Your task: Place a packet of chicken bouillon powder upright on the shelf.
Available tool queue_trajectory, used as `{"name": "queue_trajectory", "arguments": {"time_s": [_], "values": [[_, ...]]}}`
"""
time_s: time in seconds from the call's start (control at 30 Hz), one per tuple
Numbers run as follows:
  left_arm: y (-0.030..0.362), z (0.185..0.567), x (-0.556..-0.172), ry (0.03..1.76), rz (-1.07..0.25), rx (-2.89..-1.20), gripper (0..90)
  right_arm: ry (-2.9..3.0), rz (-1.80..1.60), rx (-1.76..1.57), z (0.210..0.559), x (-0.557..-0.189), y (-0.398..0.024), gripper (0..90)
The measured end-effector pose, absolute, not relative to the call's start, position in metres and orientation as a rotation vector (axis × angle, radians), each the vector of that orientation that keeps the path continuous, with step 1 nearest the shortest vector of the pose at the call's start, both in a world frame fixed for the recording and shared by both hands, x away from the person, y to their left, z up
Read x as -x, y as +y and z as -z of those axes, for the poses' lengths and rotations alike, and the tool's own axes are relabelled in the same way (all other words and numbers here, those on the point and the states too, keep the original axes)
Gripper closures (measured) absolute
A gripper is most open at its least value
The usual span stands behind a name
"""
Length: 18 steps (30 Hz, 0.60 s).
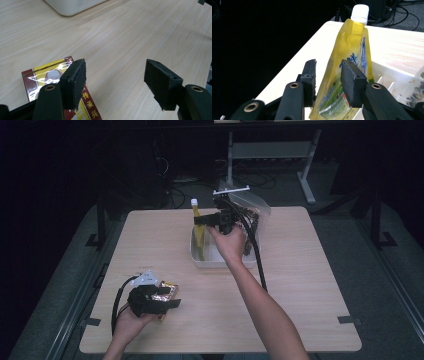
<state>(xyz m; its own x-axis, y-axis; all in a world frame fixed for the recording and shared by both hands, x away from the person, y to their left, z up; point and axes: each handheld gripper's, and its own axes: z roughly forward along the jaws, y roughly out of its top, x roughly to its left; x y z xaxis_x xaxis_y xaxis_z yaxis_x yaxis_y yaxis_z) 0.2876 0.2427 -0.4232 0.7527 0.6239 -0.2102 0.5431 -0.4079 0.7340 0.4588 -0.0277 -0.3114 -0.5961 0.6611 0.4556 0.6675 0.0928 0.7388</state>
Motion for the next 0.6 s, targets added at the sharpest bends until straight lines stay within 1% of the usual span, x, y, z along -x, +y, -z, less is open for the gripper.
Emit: {"name": "queue_trajectory", "arguments": {"time_s": [0.33, 0.6], "values": [[0.242, 0.424, -0.287, 0.882, -0.137, -2.113, 31.9, -2.337, 1.543, 1.376, 0.308, -0.451, -0.037, 60.2], [0.242, 0.424, -0.287, 0.886, -0.140, -2.117, 31.2, -2.339, 1.530, 1.336, 0.309, -0.444, -0.043, 58.8]]}}
